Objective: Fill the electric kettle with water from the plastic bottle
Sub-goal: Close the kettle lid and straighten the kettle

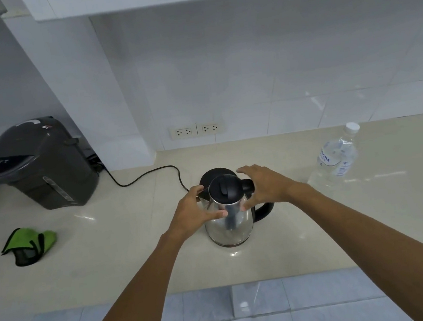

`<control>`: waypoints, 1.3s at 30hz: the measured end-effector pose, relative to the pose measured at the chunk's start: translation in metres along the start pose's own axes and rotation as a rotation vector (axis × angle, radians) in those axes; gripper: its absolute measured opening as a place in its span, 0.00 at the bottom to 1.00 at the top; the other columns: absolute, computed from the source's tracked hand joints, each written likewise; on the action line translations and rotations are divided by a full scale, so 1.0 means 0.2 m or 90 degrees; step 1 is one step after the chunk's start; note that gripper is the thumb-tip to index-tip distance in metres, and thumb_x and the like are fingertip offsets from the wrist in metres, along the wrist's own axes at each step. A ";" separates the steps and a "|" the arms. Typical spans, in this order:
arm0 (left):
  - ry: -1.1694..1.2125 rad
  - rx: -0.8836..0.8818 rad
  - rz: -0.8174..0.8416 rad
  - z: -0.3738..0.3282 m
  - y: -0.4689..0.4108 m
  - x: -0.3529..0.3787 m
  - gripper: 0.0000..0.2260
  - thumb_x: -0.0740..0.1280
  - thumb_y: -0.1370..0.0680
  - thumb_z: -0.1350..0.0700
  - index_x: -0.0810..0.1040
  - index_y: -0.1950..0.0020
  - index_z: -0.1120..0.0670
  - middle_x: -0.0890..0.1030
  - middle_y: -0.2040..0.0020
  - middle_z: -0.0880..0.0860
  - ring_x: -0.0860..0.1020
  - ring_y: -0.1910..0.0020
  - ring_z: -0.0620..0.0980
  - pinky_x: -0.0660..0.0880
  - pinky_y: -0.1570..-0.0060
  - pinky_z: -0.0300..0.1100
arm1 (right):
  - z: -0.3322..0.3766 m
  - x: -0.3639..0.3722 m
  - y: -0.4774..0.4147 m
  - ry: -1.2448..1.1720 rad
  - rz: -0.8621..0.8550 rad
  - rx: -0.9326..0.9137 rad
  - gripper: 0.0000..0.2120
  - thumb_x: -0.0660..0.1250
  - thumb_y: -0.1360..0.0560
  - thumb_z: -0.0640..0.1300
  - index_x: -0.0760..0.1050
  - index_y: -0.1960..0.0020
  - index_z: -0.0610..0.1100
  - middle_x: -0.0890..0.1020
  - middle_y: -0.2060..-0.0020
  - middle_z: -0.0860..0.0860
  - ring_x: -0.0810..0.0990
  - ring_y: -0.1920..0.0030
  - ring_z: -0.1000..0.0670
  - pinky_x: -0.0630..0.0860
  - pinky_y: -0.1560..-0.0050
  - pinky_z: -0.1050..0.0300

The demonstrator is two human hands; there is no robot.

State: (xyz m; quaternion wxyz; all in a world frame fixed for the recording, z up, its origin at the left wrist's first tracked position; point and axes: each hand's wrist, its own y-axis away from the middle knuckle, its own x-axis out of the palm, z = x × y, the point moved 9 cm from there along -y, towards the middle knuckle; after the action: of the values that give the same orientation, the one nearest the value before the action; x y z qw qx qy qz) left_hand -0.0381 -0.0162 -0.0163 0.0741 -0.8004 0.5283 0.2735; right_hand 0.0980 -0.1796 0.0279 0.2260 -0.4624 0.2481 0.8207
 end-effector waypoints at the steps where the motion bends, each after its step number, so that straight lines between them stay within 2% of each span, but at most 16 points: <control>1: 0.008 -0.006 0.002 0.01 0.00 0.01 0.49 0.85 0.39 0.41 0.68 0.22 0.50 0.77 0.31 0.47 0.74 0.31 0.47 0.72 0.37 0.41 | -0.07 0.00 0.03 -0.016 -0.005 0.022 0.55 0.81 0.43 0.64 0.60 0.23 0.50 0.72 0.33 0.47 0.71 0.34 0.44 0.72 0.34 0.47; 4: 0.023 -0.024 0.029 0.02 0.01 0.04 0.42 0.84 0.35 0.41 0.71 0.26 0.48 0.78 0.34 0.45 0.75 0.35 0.45 0.70 0.41 0.40 | -0.23 0.03 0.11 -0.097 -0.022 0.094 0.53 0.81 0.40 0.61 0.60 0.23 0.49 0.72 0.34 0.47 0.72 0.34 0.45 0.72 0.35 0.49; 7: 0.040 -0.036 0.052 0.04 0.03 0.07 0.36 0.82 0.33 0.40 0.72 0.29 0.44 0.78 0.35 0.43 0.75 0.35 0.42 0.70 0.41 0.39 | -0.32 0.10 0.16 -0.141 -0.040 0.128 0.41 0.79 0.36 0.60 0.67 0.29 0.48 0.79 0.43 0.49 0.78 0.44 0.48 0.76 0.42 0.51; 10: 0.060 -0.036 0.043 0.06 0.03 0.08 0.36 0.82 0.33 0.39 0.73 0.28 0.44 0.79 0.34 0.43 0.75 0.35 0.41 0.71 0.39 0.39 | -0.36 0.16 0.18 -0.187 -0.084 0.141 0.28 0.75 0.28 0.54 0.69 0.35 0.45 0.80 0.53 0.49 0.80 0.53 0.49 0.76 0.53 0.56; 14: 0.087 -0.042 0.030 0.07 0.04 0.08 0.36 0.83 0.32 0.43 0.74 0.28 0.46 0.79 0.40 0.39 0.76 0.36 0.41 0.71 0.44 0.34 | -0.37 0.17 0.19 -0.204 -0.162 0.165 0.18 0.66 0.20 0.50 0.71 0.34 0.44 0.80 0.55 0.48 0.78 0.56 0.48 0.71 0.56 0.57; 21: 0.102 -0.029 0.024 0.09 0.02 0.08 0.30 0.83 0.32 0.43 0.77 0.35 0.47 0.82 0.41 0.40 0.78 0.34 0.43 0.75 0.38 0.39 | -0.35 0.16 0.21 -0.198 -0.196 0.174 0.14 0.64 0.19 0.49 0.71 0.36 0.44 0.79 0.57 0.49 0.78 0.58 0.48 0.71 0.57 0.56; 24: 0.128 -0.007 0.026 0.06 0.00 0.07 0.28 0.83 0.33 0.43 0.77 0.37 0.45 0.83 0.42 0.41 0.79 0.35 0.42 0.75 0.39 0.38 | -0.33 0.12 0.21 -0.189 -0.210 0.181 0.14 0.63 0.18 0.49 0.71 0.36 0.43 0.79 0.57 0.49 0.78 0.58 0.47 0.71 0.58 0.56; 29: 0.125 0.034 0.008 -0.08 -0.12 -0.05 0.29 0.83 0.34 0.41 0.77 0.37 0.46 0.82 0.41 0.40 0.80 0.37 0.42 0.76 0.40 0.39 | -0.28 -0.06 0.13 -0.174 -0.239 0.172 0.14 0.63 0.18 0.50 0.71 0.36 0.44 0.80 0.55 0.46 0.80 0.55 0.44 0.73 0.56 0.54; 33: 0.122 0.054 -0.002 -0.21 -0.28 -0.16 0.28 0.83 0.33 0.42 0.77 0.38 0.47 0.81 0.40 0.39 0.80 0.36 0.44 0.77 0.38 0.44 | -0.26 -0.25 -0.02 -0.163 -0.262 0.158 0.15 0.63 0.19 0.52 0.71 0.36 0.44 0.81 0.53 0.45 0.80 0.54 0.43 0.77 0.52 0.49; 37: 0.128 0.055 -0.028 -0.26 -0.45 -0.24 0.28 0.83 0.33 0.43 0.77 0.37 0.48 0.80 0.38 0.39 0.80 0.37 0.45 0.76 0.44 0.39 | -0.27 -0.34 -0.21 -0.167 -0.262 0.146 0.15 0.63 0.19 0.51 0.71 0.36 0.44 0.80 0.54 0.44 0.80 0.54 0.42 0.77 0.52 0.49; 39: 0.130 0.049 -0.040 -0.25 -0.54 -0.25 0.30 0.83 0.33 0.43 0.77 0.36 0.47 0.80 0.37 0.41 0.80 0.36 0.46 0.77 0.40 0.42 | -0.29 -0.35 -0.30 -0.165 -0.262 0.138 0.15 0.63 0.18 0.51 0.71 0.36 0.43 0.80 0.54 0.45 0.79 0.53 0.42 0.76 0.52 0.49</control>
State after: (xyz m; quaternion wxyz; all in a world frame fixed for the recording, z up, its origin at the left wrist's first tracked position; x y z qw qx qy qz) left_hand 0.0600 0.0510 0.0327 0.0590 -0.8371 0.5176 0.1673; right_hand 0.2040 -0.1782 0.0518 0.4662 -0.3672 0.2039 0.7786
